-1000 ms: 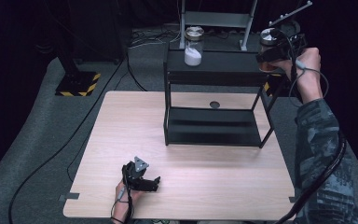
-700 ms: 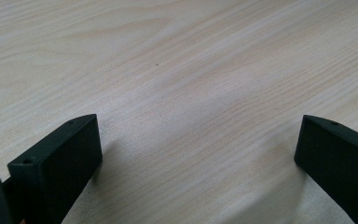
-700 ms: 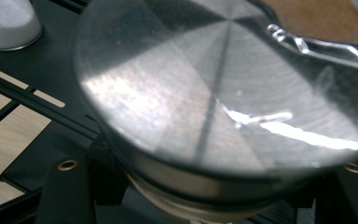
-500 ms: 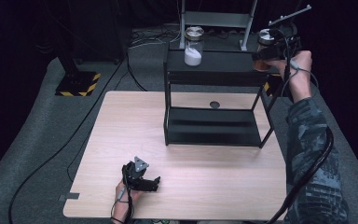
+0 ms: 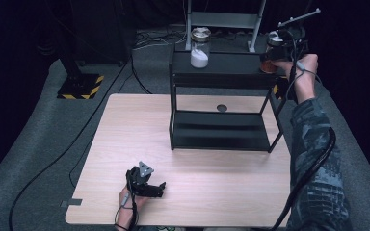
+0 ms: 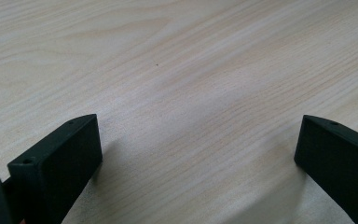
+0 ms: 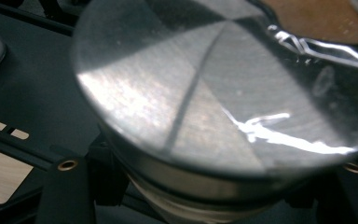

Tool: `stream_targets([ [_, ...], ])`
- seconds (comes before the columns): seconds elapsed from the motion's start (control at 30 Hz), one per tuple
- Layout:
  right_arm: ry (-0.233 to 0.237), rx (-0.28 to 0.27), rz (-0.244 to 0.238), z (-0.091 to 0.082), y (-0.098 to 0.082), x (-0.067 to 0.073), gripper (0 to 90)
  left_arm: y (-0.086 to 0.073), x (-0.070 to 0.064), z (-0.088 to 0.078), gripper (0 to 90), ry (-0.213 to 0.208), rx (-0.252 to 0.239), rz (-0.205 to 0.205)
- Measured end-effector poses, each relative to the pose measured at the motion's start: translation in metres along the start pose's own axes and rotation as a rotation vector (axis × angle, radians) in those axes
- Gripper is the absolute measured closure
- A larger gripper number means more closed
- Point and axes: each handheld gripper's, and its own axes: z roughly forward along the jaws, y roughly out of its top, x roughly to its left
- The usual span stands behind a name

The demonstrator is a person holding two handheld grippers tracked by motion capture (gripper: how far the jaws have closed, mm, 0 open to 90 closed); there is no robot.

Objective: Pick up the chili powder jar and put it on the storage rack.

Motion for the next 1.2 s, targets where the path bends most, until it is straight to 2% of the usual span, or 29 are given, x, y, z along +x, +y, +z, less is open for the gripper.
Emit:
stream_targets([
  [0.33,-0.004,-0.008,0.042,0.013,-0.005,-0.003,31.0,0.0,0.0,0.0,0.3,0.0,0.0,-0.001],
  [0.47,-0.006,-0.031,0.063,0.015,-0.01,-0.005,31.1,0.0,0.0,0.0,0.3,0.0,-0.001,0.0],
  [0.9,-0.023,-0.059,0.079,0.021,-0.013,-0.002,31.1,0.0,0.0,0.0,0.3,0.0,0.0,0.0],
  [1.2,-0.022,-0.059,0.078,0.021,-0.013,-0.002,30.9,0.0,0.0,0.0,0.3,0.0,-0.001,0.0],
])
